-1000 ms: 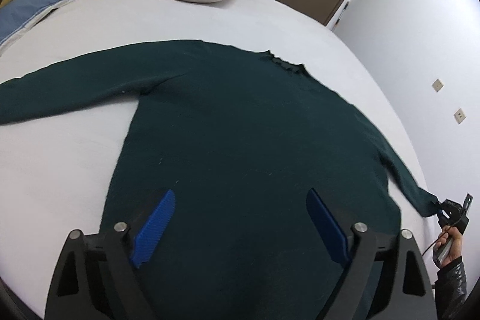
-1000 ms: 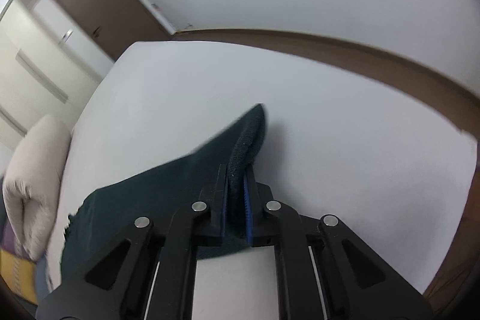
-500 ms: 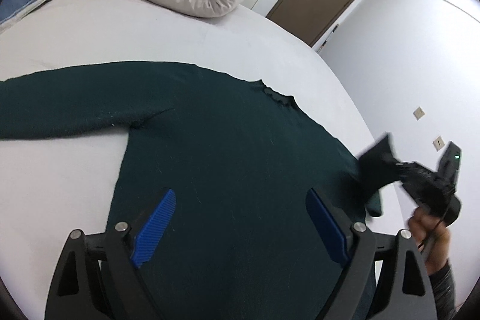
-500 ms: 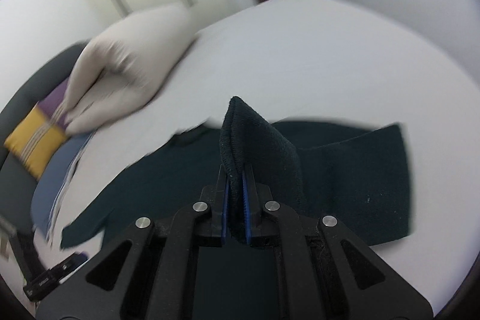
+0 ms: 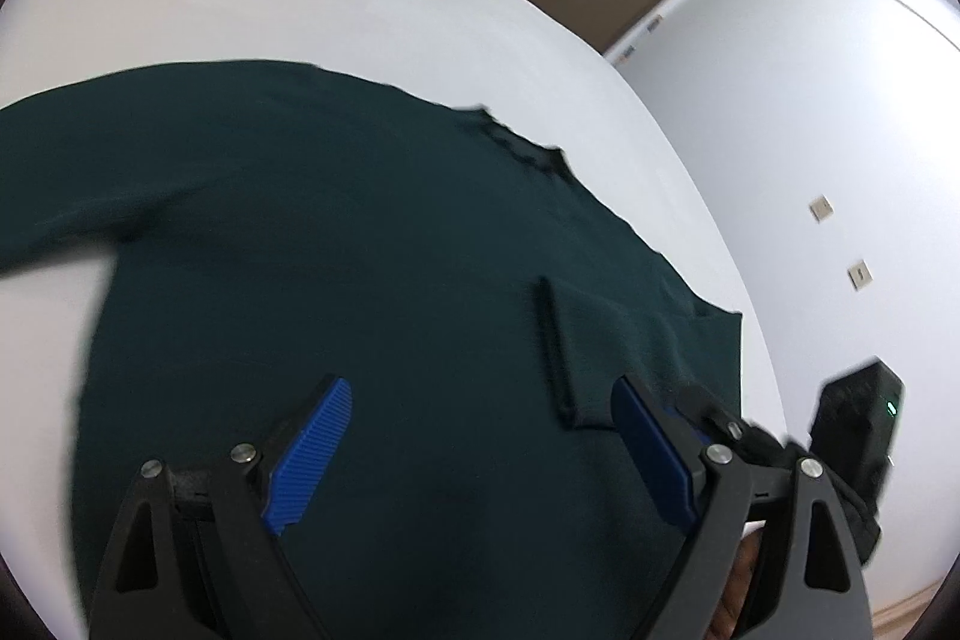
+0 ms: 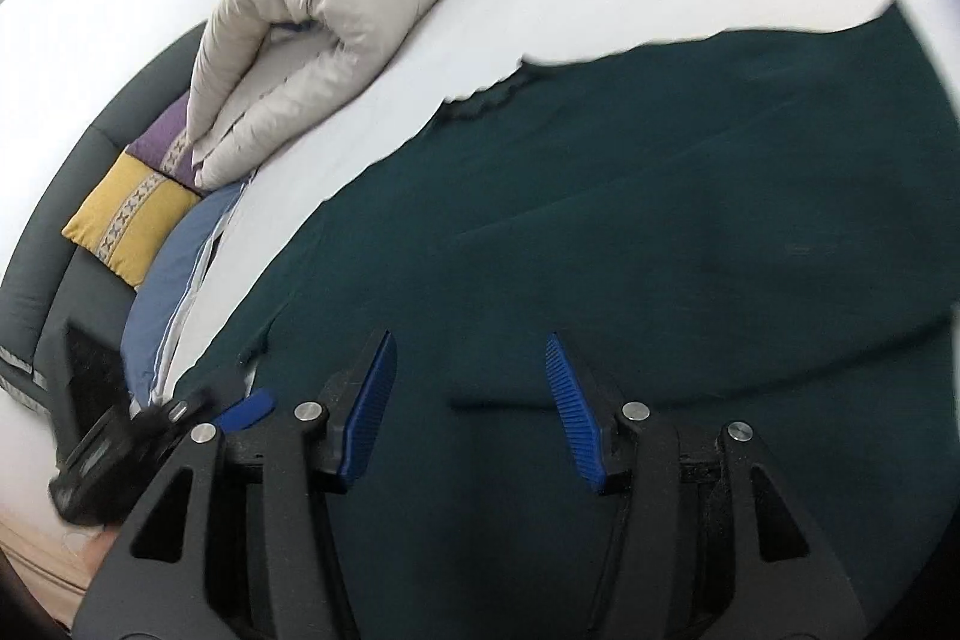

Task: Fold small clothes

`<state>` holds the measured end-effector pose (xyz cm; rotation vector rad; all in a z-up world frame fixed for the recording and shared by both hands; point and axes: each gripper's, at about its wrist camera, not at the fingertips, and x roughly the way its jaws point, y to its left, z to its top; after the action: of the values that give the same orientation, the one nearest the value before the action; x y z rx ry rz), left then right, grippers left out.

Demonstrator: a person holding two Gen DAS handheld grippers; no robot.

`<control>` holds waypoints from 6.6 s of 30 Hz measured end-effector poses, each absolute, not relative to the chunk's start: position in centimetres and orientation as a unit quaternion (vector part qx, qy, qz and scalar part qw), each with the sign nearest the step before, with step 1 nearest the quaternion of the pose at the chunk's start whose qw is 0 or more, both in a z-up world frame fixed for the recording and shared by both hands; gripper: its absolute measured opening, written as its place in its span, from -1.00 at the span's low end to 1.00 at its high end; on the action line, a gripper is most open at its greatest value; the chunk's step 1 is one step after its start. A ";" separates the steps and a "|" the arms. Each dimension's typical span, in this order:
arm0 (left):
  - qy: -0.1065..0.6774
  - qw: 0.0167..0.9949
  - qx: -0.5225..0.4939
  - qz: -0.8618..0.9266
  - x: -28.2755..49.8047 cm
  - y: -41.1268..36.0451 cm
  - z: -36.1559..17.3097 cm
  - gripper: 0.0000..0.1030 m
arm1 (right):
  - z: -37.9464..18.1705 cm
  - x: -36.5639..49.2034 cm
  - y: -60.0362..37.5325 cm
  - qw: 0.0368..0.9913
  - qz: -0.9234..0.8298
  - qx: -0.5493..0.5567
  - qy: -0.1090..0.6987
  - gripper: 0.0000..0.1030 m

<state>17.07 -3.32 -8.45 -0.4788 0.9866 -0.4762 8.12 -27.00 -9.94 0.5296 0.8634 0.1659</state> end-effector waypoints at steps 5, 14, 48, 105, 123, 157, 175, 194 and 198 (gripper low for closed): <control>0.489 0.812 -0.199 -0.249 19.7 -8.9 -9.9 0.16 | -7.6 4.4 -32.8 0.867 0.073 0.292 0.398 -0.01; 0.508 0.810 -0.144 -0.253 21.5 -14.5 -11.7 -0.13 | -10.6 2.8 -35.3 0.858 0.060 0.320 0.397 -0.05; 0.444 0.870 -0.132 -0.166 26.3 -4.8 -9.6 -0.83 | -9.3 3.1 -42.1 0.819 0.039 0.437 0.370 -0.09; 0.417 0.881 -0.144 -0.173 26.9 -5.6 -12.3 -0.78 | -6.5 17.5 -52.3 0.875 -0.113 0.252 0.398 -0.89; 0.421 0.861 -0.212 -0.192 27.1 -3.7 -13.7 -0.72 | -3.4 12.6 -48.9 0.888 -0.067 0.286 0.355 -0.74; 0.270 0.761 -0.582 0.095 7.0 32.7 -15.0 0.40 | 10.3 1.1 -27.7 0.959 0.002 0.152 0.240 1.00; 0.317 0.862 -0.394 0.032 16.9 23.2 -6.7 -0.82 | 3.0 1.6 -29.4 0.912 0.022 0.249 0.324 0.74; 0.397 0.905 -0.012 -0.151 18.6 -9.1 -8.6 0.29 | -3.6 2.1 -36.1 0.880 0.001 0.299 0.370 0.74; 0.393 0.906 -0.059 -0.147 17.3 -5.7 -8.1 0.32 | -3.9 6.3 -33.9 0.870 0.052 0.299 0.389 0.74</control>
<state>17.26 -5.73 -8.12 -0.1211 0.8108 -0.3039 6.29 -33.93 -3.86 0.6245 0.8137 0.1080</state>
